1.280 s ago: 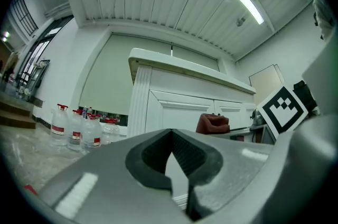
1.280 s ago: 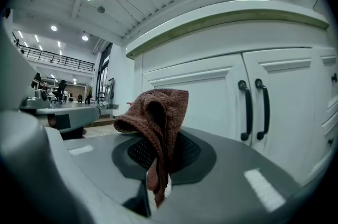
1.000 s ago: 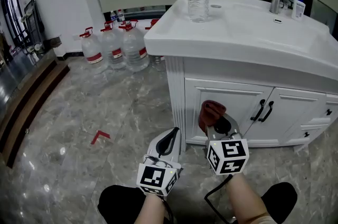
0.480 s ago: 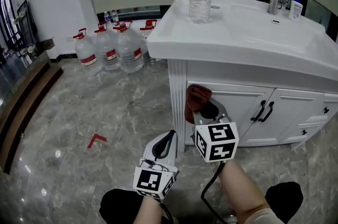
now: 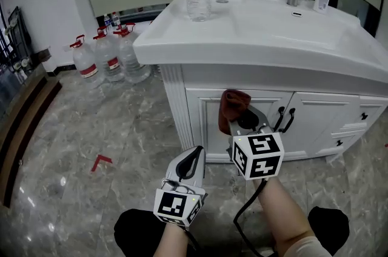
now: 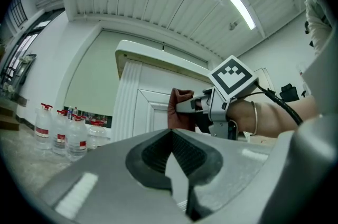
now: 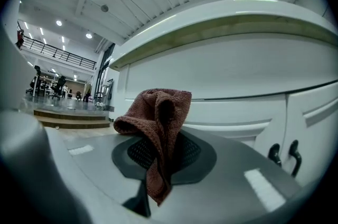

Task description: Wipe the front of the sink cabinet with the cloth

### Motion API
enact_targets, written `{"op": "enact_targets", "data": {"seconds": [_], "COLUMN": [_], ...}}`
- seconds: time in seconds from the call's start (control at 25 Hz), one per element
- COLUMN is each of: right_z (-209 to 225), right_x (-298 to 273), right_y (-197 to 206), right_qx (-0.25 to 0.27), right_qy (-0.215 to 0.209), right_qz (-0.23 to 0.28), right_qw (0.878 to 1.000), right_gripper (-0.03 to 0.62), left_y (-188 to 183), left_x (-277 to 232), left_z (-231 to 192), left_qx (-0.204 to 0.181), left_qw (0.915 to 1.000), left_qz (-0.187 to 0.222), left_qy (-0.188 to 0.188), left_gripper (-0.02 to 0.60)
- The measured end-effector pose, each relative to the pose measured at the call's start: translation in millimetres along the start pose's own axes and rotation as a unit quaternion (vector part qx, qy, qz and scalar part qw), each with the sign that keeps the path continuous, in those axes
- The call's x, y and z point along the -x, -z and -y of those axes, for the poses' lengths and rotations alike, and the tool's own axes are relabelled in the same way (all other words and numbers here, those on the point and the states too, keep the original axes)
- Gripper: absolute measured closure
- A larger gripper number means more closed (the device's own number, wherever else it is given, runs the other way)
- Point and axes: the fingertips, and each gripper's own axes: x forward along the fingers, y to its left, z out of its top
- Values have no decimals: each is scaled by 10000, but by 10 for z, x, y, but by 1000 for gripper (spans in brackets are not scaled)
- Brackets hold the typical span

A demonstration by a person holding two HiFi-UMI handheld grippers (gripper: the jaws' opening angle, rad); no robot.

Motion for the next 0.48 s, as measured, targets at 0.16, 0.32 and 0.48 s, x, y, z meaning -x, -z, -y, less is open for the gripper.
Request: {"op": "enact_targets", "data": {"seconds": [0.16,0.32,0.48], "right_z": [354,678,962], "right_x": [179,335,465], "right_y": [-1,7,16], "right_qx": [18,9,-31], "right_qy": [240,474,664], "right_qz": [-72,-106,-107], "right_qw": [9997,9988,9977], "right_gripper": [514,514,514], "left_y": [25,54,95], "left_x": [-117,-197,-265], "left_z": [230,400,494], "left_qx": [5,-32,-28], "left_qw": [9998,9994,9993], "left_qz": [-13,-48,-77], "left_qy": [210,346,367], "left_gripper": [580,580,580]}}
